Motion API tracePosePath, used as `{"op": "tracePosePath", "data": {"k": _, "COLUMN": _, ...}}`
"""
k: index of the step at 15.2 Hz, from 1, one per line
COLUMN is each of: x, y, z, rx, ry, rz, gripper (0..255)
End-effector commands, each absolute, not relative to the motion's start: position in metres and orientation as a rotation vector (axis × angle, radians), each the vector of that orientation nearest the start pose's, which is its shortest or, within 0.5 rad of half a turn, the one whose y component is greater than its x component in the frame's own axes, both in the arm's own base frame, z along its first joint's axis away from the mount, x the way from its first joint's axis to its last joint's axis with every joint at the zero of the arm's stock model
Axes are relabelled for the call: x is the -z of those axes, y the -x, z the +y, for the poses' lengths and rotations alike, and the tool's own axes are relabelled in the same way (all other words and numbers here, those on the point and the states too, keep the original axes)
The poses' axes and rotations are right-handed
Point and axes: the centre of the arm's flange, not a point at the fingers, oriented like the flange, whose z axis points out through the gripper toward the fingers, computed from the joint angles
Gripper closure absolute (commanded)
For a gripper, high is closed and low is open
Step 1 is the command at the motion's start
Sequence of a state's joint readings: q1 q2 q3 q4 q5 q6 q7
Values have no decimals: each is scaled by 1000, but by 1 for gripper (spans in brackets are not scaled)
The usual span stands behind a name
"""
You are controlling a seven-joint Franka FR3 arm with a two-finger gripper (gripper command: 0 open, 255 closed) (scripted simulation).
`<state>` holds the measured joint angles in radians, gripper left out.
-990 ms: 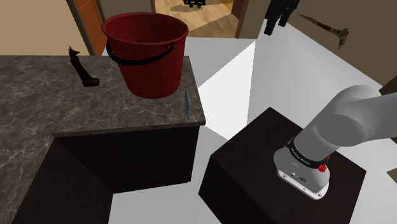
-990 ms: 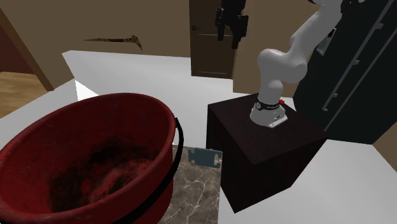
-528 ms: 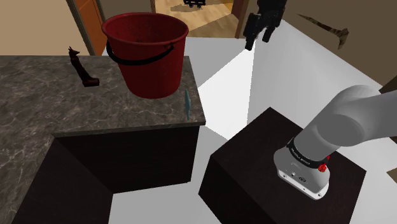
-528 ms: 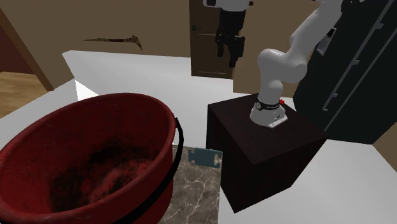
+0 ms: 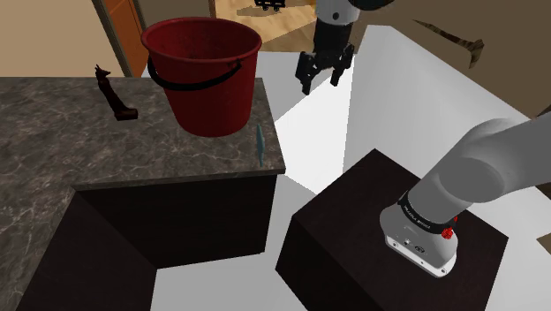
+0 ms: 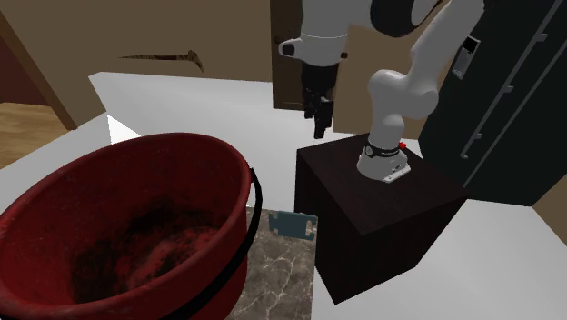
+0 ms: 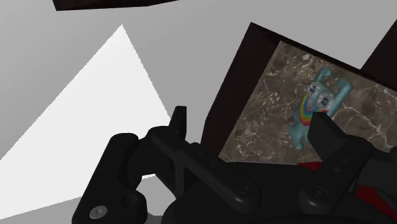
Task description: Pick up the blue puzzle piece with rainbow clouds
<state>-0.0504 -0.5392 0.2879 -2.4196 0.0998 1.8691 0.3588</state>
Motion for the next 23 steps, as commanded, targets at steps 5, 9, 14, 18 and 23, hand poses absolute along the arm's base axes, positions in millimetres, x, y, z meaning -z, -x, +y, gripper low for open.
{"op": "tracePosePath", "data": {"k": 5, "x": -433, "y": -417, "z": 146, "rx": -29, "ry": 3146, "rz": 505, "gripper": 0}}
{"op": "tracePosePath", "data": {"k": 9, "x": -395, "y": -446, "z": 168, "rx": -36, "ry": 3115, "rz": 632, "gripper": 0}}
{"op": "tracePosePath", "data": {"k": 14, "x": -348, "y": -485, "z": 192, "rx": -46, "ry": 3070, "rz": 788, "gripper": 0}}
{"op": "tracePosePath", "data": {"k": 18, "x": -326, "y": -495, "z": 197, "rx": -48, "ry": 3058, "rz": 825, "gripper": 0}}
{"op": "tracePosePath", "data": {"k": 23, "x": -297, "y": -495, "z": 197, "rx": -48, "ry": 3058, "rz": 825, "gripper": 0}}
